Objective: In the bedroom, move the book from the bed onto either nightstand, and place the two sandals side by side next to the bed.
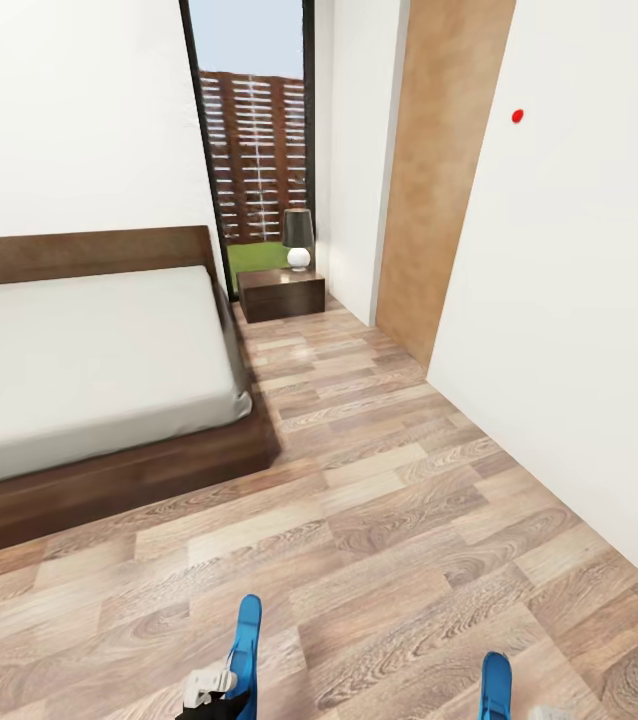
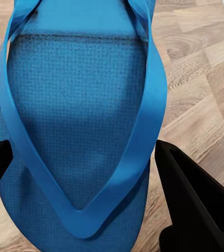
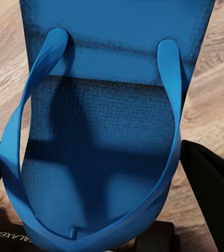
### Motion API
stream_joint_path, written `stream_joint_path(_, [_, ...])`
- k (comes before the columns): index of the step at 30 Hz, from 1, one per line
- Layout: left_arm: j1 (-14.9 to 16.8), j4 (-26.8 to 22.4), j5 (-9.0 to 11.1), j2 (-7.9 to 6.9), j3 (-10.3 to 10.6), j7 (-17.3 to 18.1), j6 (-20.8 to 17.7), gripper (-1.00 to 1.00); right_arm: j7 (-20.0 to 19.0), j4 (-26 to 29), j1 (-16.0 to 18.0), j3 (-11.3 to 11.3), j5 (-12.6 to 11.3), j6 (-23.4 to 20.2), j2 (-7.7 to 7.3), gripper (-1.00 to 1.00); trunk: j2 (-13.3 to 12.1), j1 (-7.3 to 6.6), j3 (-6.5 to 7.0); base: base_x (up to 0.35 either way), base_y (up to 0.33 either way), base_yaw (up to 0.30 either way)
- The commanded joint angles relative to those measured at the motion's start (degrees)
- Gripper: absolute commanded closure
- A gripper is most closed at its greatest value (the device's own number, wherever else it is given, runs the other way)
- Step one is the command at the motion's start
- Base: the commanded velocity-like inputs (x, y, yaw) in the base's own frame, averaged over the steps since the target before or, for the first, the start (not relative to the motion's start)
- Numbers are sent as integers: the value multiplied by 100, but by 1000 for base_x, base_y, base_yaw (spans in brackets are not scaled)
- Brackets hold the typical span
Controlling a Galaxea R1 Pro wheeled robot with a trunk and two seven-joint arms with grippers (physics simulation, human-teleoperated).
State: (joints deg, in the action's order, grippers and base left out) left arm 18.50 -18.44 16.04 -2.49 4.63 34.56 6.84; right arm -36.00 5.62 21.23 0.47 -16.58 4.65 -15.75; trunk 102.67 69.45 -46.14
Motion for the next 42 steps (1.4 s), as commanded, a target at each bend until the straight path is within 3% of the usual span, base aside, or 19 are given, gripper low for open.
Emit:
stream_joint_path(1, [4,7,37,-6,47,-2,37,100,-21,-8,4,6,-19,18,0,100,2,1,-5,231,0,0])
stream_joint_path(20, [4,0,35,-14,43,-2,37,100,-14,-14,4,-2,-13,21,1,100,2,1,-2,40,0,0])
stream_joint_path(42, [4,-2,22,-6,55,-2,46,100,-30,-8,4,-3,-21,18,2,100,2,1,190,0,0,0])
